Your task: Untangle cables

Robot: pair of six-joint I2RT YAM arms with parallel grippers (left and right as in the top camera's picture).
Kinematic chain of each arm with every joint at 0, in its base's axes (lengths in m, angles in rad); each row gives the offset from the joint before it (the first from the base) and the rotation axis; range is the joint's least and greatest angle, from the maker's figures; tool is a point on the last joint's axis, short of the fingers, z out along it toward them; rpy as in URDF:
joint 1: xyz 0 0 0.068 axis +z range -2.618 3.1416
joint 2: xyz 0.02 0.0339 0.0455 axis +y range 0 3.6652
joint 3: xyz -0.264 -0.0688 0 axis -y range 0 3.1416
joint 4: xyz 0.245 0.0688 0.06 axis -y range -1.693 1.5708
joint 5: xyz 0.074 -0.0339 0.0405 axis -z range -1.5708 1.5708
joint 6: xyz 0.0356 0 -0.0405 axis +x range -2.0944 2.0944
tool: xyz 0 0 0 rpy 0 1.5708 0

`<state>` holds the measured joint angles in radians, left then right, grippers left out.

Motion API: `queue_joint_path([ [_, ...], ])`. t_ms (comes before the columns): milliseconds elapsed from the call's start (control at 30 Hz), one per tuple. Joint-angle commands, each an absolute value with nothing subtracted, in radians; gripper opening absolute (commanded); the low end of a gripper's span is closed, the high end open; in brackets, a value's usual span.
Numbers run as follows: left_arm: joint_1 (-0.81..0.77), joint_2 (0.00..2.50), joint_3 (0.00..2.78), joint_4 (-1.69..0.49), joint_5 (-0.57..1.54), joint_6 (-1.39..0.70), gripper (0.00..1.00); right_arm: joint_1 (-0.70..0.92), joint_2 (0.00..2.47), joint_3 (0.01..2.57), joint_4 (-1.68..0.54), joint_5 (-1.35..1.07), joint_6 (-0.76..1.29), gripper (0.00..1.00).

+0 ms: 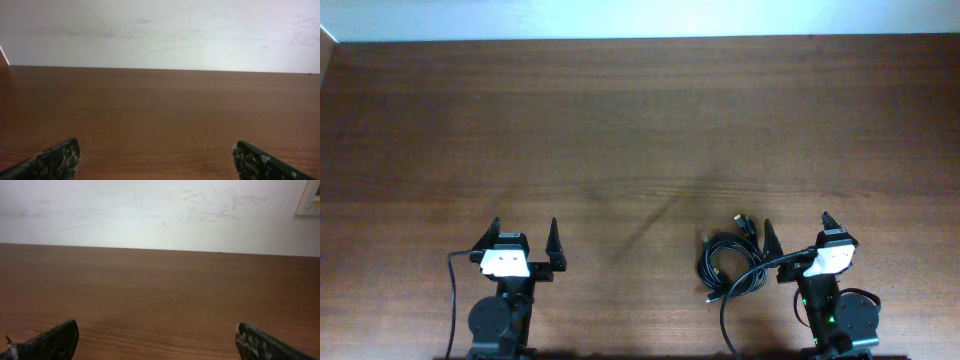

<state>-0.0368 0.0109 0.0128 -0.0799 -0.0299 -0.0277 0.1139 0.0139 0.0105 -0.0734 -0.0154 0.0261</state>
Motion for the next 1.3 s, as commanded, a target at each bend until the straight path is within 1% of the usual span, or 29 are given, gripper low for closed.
queue_joint_path([
  [0, -0.030, 0.005, 0.009, -0.083, -0.022, -0.037, 0.99, 0.110, 0.006, 0.006, -0.079, -0.014, 0.027, 0.99],
  [300, -0.030, 0.005, 0.009, -0.083, -0.021, -0.038, 0.99, 0.110, 0.006, 0.006, -0.079, -0.014, 0.027, 0.99],
  [367, -0.030, 0.005, 0.009, -0.076, 0.050, -0.038, 0.99, 0.110, 0.006, 0.006, -0.079, -0.014, 0.027, 0.99],
  [533, -0.030, 0.005, 0.022, -0.069, 0.113, -0.037, 0.99, 0.110, 0.006, 0.006, -0.079, -0.014, 0.027, 0.99],
  [600, -0.030, 0.005, 0.055, -0.120, 0.113, -0.037, 0.99, 0.110, 0.006, 0.006, -0.079, -0.014, 0.027, 0.99],
  [700, -0.030, 0.014, 0.152, -0.263, 0.170, -0.004, 0.99, 0.110, 0.006, 0.006, -0.079, -0.014, 0.027, 0.99],
  [800, -0.030, 0.059, 0.191, -0.271, 0.276, 0.058, 0.99, 0.110, 0.006, 0.006, -0.079, -0.014, 0.027, 0.99],
  [833, -0.030, 0.074, 0.207, -0.274, 0.282, 0.058, 0.99, 0.110, 0.006, 0.006, -0.079, -0.014, 0.027, 0.99],
  [933, -0.030, 0.194, 0.327, -0.291, 0.394, 0.058, 0.99, 0.110, 0.006, 0.006, -0.079, -0.014, 0.027, 0.99],
  [1067, -0.030, 0.439, 0.488, -0.320, 0.522, 0.059, 0.99, 0.110, 0.006, 0.006, -0.079, -0.014, 0.027, 0.99],
  [1133, -0.032, 0.561, 0.606, -0.415, 0.562, 0.115, 0.99, 0.110, 0.006, 0.006, -0.079, -0.014, 0.027, 0.99],
  [1167, -0.041, 0.621, 0.693, -0.510, 0.562, 0.155, 0.99, 0.110, 0.006, 0.006, -0.079, -0.014, 0.027, 0.99],
  [1233, -0.097, 0.720, 0.841, -0.669, 0.561, 0.246, 0.99, 0.110, 0.006, 0.006, -0.079, -0.014, 0.027, 0.99],
  [1267, -0.128, 0.769, 0.900, -0.715, 0.561, 0.253, 0.99, 0.110, 0.006, 0.006, -0.079, -0.014, 0.027, 0.99],
])
